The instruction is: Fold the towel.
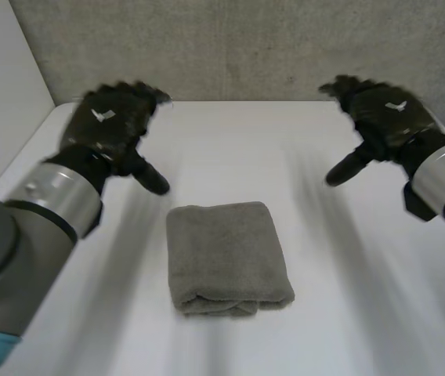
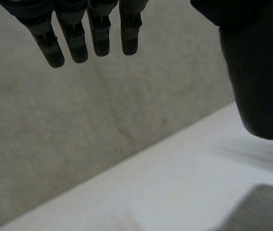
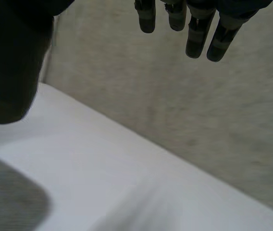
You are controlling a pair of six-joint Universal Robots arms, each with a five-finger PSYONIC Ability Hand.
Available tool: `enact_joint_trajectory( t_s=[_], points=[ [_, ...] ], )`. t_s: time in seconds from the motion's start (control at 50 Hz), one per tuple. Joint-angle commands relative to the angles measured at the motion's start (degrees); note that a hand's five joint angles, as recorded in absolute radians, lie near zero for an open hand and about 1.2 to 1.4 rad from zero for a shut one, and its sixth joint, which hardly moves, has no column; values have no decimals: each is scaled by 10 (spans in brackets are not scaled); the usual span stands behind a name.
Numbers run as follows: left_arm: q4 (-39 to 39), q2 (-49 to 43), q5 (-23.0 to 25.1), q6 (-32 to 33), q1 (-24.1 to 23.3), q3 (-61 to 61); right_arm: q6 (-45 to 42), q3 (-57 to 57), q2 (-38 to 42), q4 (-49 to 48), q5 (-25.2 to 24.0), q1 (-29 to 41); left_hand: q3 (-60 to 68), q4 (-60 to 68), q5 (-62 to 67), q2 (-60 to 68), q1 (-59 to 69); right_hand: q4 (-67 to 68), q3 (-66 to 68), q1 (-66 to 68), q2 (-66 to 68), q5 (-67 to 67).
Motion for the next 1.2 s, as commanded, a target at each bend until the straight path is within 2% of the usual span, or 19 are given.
enact_joint_trajectory(
  t_s=[0.02,0.12,0.2,0.24,0.3,0.38,1.08,1.18,1.2],
  points=[
    [-3,18,-18,-5,42,20,-45,-12,-4,-3,88,-8,-22,-27,-30,-31,-46,21,9,-56,-48,-34],
    [-4,18,-40,-2,47,23,-49,-12,-4,-10,112,-8,-22,-27,-30,-31,-46,21,9,-56,-48,-34],
    [-6,16,-40,-1,48,22,-47,-13,-3,-10,111,-8,-22,-27,-30,-30,-44,21,9,-56,-48,-34],
    [-13,13,-40,0,48,21,-47,-13,-3,-10,109,-8,-22,-27,37,37,23,21,9,-56,-48,-34],
    [-18,13,-39,0,48,21,-47,-14,-3,-10,108,-8,-22,-27,56,56,42,21,9,-56,-48,-34],
    [-23,13,-38,-2,49,21,-47,-17,-4,-10,108,-8,-22,-27,-28,-28,-42,21,9,-56,-48,-34],
    [-31,18,-39,-2,49,15,-54,-29,-7,-4,109,-10,-22,-27,-30,-30,-44,21,9,-56,-48,-34],
    [-41,18,-38,0,38,2,-54,-18,-17,10,86,-2,-22,-27,-30,-30,-44,21,9,-56,-48,-34],
    [-43,18,-37,1,34,-13,-54,-14,-17,25,66,0,-22,-27,-30,-30,-44,21,9,-56,-48,-34]
  ],
)
